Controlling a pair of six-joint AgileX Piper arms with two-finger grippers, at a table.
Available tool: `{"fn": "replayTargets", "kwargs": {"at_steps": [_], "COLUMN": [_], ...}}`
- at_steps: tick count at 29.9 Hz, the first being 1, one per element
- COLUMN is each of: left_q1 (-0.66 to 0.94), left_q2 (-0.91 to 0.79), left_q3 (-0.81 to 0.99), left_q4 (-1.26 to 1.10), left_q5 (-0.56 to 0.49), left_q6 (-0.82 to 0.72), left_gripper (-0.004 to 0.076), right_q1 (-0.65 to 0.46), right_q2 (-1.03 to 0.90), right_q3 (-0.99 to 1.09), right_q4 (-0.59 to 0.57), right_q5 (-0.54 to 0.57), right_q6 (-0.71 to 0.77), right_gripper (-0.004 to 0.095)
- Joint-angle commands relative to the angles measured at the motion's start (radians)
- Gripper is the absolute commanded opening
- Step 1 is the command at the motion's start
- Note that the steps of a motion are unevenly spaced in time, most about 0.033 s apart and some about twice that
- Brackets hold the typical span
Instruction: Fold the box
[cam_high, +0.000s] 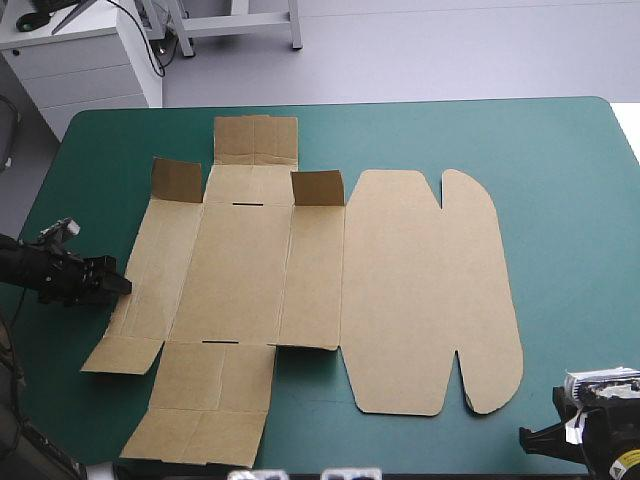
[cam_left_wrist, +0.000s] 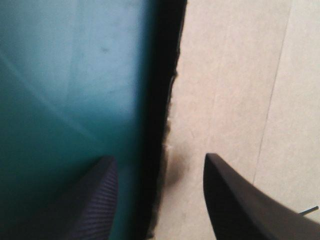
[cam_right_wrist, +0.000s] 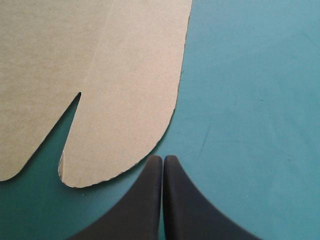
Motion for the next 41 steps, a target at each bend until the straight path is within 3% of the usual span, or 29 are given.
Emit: {"fn": "replayTargets", "kwargs": {"at_steps": [1, 3, 7, 8, 34, 38, 41], "left_q1": [-0.029, -0.041, -0.052, -0.054, -0.065, -0.063, -0.063], "left_q2": [-0.011, 0.000, 0.004, 0.004, 0.004, 0.004, 0.004], "left_q3": [-0.022, -0.022, -0.022, -0.022, -0.024, -0.036, -0.041], "left_q4": [-0.046, -0.043, -0.044, -0.048, -0.027, 0.051, 0.038], "left_q5": [0.085, 0.090, 0.090, 0.090, 0.064, 0.079, 0.081], "left_q6": [-0.006, -0.006, 0.010, 0.028, 0.033, 0.033, 0.033], "left_gripper": [0.0384, 0.0342, 0.0013, 0.0000, 0.0009, 0.0131, 0.0326], "right_q1": [-0.010, -0.010, -0.010, -0.010, -0.010, -0.010, -0.010], "right_q2": [0.012, 0.012, 0.012, 0.012, 0.012, 0.012, 0.012], "right_q3": [-0.025, -0.025, -0.025, -0.025, -0.025, -0.025, -0.025], "right_q4": [-0.006, -0.006, -0.006, -0.006, -0.006, -0.006, -0.006], "right_q5": [-0.055, -0.055, -0.055, -0.055, -0.055, -0.055, -0.055], "right_q6": [-0.006, -0.006, -0.006, -0.006, -0.006, -0.006, -0.006], "right_gripper": [-0.0004, -0.0004, -0.0004, -0.0004, -0.0004, -0.0004, -0.0004]}}
